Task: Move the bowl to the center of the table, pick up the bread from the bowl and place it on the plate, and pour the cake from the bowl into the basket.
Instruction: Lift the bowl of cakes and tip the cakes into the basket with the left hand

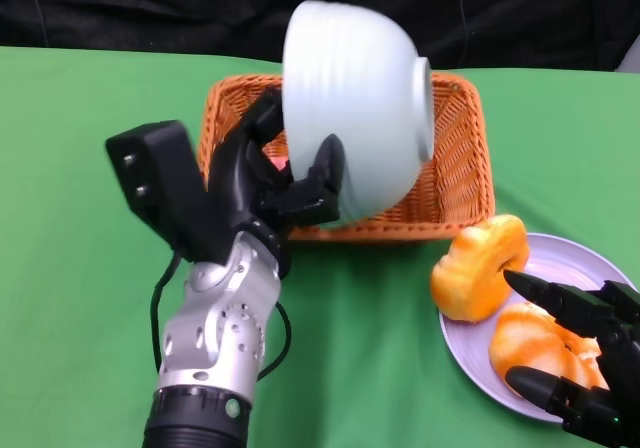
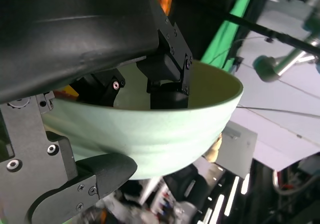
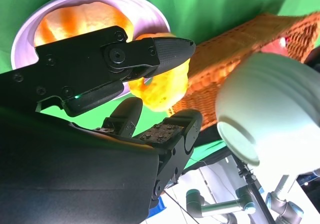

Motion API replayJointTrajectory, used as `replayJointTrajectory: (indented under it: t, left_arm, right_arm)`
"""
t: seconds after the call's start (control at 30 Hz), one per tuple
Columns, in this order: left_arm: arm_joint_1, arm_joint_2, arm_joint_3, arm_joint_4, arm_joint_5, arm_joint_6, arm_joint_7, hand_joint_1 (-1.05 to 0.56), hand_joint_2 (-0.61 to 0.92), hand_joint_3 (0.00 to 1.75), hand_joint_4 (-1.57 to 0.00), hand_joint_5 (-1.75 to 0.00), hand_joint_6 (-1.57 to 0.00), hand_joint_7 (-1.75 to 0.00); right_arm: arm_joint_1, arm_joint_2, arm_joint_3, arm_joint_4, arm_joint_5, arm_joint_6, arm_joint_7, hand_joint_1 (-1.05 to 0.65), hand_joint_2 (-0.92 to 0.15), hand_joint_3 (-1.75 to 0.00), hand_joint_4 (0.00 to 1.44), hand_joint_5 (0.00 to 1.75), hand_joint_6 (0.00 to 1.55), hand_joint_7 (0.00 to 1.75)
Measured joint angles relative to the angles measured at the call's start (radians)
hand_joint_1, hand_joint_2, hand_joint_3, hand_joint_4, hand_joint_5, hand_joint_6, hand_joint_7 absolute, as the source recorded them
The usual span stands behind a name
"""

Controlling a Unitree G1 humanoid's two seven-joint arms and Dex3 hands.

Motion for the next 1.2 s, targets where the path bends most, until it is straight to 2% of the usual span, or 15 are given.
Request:
replayJointTrajectory:
  t: [0.17, 0.47, 1.2]
  left_arm:
    - [0.000, 0.000, 0.037, 0.014, -0.123, 0.034, -0.062, -0.17, 0.32, 1.73, -1.07, -1.75, -0.87, -1.75]
    - [-0.002, 0.001, 0.082, 0.039, -0.254, 0.082, -0.083, -0.22, 0.32, 1.69, -1.09, -1.75, -0.88, -1.75]
    - [-0.004, 0.003, 0.114, 0.051, -0.343, 0.057, -0.215, -0.30, 0.25, 1.75, -1.13, -1.75, -0.93, -1.75]
  right_arm:
    - [0.000, 0.000, 0.000, 0.000, 0.000, -0.002, 0.000, -0.52, -0.92, -0.23, 0.31, 0.83, 0.55, 0.06]
    - [0.000, 0.000, 0.000, 0.001, 0.000, -0.002, 0.000, -0.52, -0.92, -0.23, 0.32, 0.85, 0.55, 0.06]
    - [-0.003, 0.000, 0.003, 0.012, -0.005, -0.002, 0.000, -0.54, -0.92, -0.24, 0.32, 0.86, 0.55, 0.06]
